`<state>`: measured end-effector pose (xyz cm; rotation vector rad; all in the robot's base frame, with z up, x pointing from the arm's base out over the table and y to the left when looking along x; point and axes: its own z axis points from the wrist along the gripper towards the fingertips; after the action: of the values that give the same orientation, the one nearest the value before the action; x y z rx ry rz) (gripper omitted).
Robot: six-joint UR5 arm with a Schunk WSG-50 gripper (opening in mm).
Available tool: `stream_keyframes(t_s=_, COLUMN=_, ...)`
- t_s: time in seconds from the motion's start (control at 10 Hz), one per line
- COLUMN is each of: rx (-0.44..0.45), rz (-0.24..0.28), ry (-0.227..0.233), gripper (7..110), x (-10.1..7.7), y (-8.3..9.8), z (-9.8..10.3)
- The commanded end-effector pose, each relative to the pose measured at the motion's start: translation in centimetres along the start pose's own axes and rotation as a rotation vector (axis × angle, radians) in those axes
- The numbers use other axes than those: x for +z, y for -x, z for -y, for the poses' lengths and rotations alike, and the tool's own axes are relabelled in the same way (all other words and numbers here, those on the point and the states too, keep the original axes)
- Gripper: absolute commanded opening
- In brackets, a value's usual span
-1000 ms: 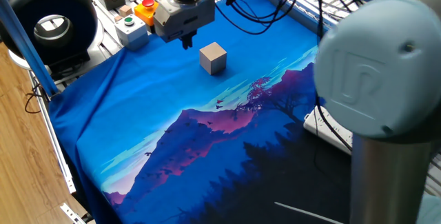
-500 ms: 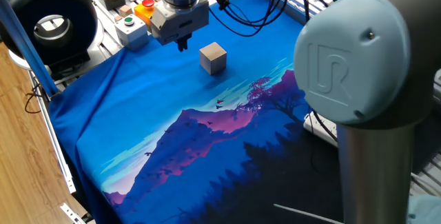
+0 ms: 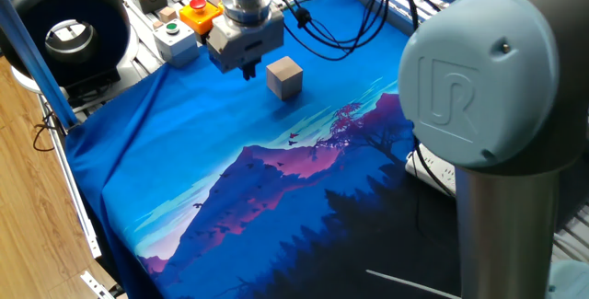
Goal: Approach and touch the side of the small block
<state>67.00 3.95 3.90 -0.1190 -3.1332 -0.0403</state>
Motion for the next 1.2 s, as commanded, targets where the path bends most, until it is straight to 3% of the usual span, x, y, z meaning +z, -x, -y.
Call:
stream_keyframes(t_s=0.0, rx=0.0, rz=0.015, ry=0.016, gripper=7, x=1.3, y=-0.5, z=0.5)
stream_keyframes(t_s=0.7, rx=-0.019, rz=0.038, ry=-0.016, gripper=7, x=2.0, y=-0.4, z=2.6)
stream_keyframes(t_s=1.1, rx=-0.036, rz=0.047, ry=-0.01, gripper=7, x=2.5, y=-0.7, z=3.4)
